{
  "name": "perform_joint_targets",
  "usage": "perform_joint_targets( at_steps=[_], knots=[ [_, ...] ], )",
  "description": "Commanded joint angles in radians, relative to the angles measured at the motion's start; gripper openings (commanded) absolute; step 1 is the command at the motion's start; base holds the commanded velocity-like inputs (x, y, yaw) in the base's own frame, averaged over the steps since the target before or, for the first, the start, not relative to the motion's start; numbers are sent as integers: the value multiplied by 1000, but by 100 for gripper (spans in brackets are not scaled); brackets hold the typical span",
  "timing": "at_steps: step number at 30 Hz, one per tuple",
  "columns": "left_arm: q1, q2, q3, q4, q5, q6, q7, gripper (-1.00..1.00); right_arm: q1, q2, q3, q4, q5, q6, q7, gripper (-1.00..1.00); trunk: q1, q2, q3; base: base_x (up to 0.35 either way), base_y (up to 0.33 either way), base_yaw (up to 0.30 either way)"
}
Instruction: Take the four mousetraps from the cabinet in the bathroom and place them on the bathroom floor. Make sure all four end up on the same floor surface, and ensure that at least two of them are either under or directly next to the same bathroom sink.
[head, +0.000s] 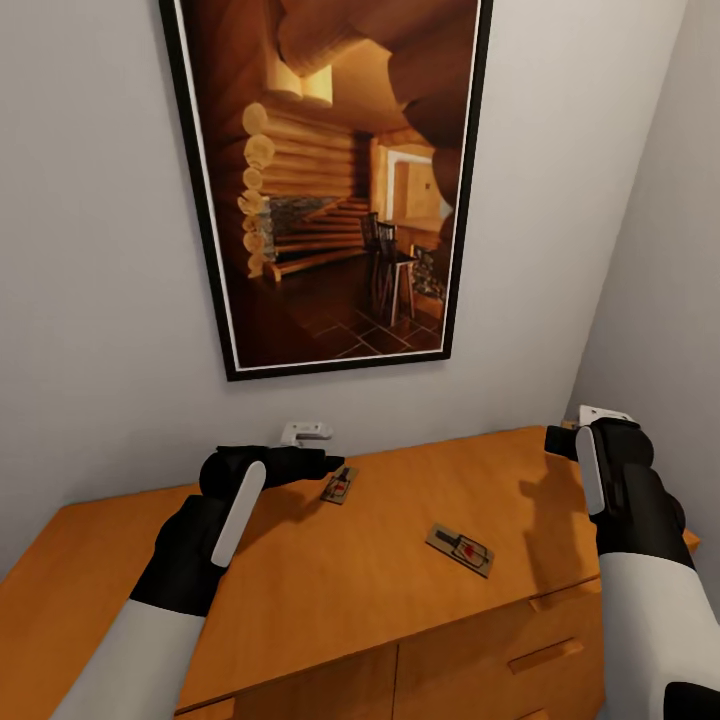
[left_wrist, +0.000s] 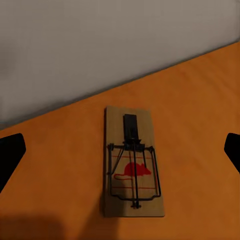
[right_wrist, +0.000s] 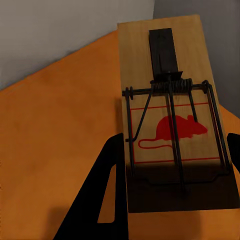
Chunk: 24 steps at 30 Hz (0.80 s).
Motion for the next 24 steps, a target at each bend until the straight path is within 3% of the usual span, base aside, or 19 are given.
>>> perform_joint_targets(
  at_steps=[1, 24],
  knots=[
    [-1, 0, 1, -1, -4, 4, -5, 100, -1, 0, 0, -1, -4, 4, -4, -100, 0, -1, -1, 0, 0, 0],
    [-1, 0, 2, 1, 1, 4, -1, 100, -1, 1, 0, -1, -3, 4, -4, -100, 0, -1, -1, 0, -48, 0]
  ],
)
